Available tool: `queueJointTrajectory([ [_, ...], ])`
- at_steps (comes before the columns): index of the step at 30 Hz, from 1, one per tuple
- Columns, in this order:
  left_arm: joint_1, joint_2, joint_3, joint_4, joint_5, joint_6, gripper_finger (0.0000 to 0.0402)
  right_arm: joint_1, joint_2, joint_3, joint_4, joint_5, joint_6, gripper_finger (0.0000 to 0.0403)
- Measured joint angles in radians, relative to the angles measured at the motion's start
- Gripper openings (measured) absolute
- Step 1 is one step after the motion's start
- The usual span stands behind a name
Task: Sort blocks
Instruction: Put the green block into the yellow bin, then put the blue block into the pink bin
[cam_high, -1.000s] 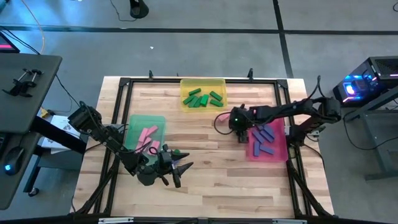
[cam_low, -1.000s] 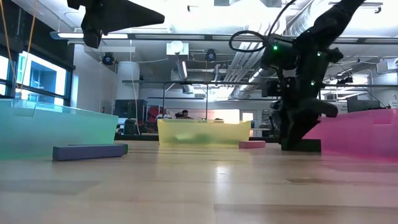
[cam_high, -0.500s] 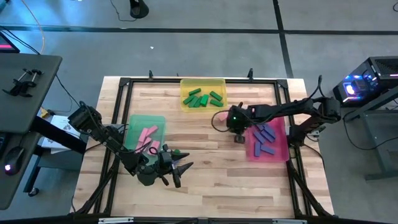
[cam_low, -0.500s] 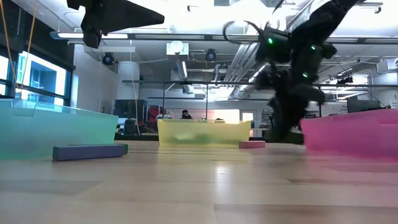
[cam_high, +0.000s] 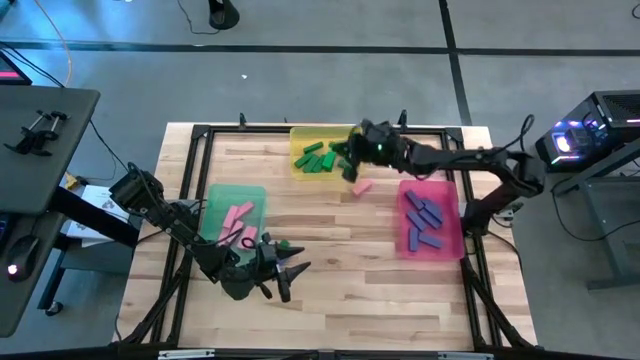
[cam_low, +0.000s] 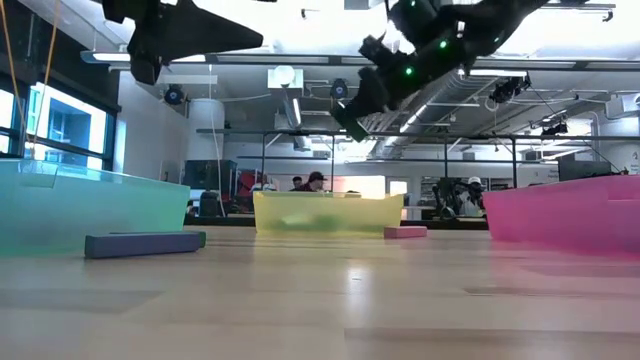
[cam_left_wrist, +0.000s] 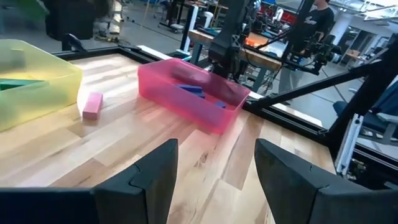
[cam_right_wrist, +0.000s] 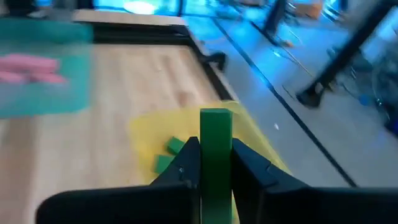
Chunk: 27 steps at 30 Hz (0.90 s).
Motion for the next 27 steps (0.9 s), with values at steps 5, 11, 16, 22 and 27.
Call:
queueJointTrajectory([
  [5,-0.003,0.000,0.000,0.000,0.006,0.000,0.0202,-0.082,0.087,0.022,-0.008,-0.013,0.081,0.0049],
  [11,-0.004,0.000,0.000,-0.017,0.007,-0.024,0.0202,-0.114,0.213,0.022,-0.035,-0.046,0.102,0.0047],
  [16,-0.003,0.000,0.000,-0.019,0.007,-0.026,0.0202,-0.120,0.247,0.022,-0.057,-0.045,0.095,0.0070],
  [22,-0.003,0.000,0.000,-0.020,0.007,-0.027,0.0202,-0.120,0.226,0.022,-0.126,-0.006,0.102,0.0134],
  [27,-0.003,0.000,0.000,-0.020,0.006,-0.027,0.0202,-0.116,0.144,0.022,-0.233,0.067,0.096,0.0154],
])
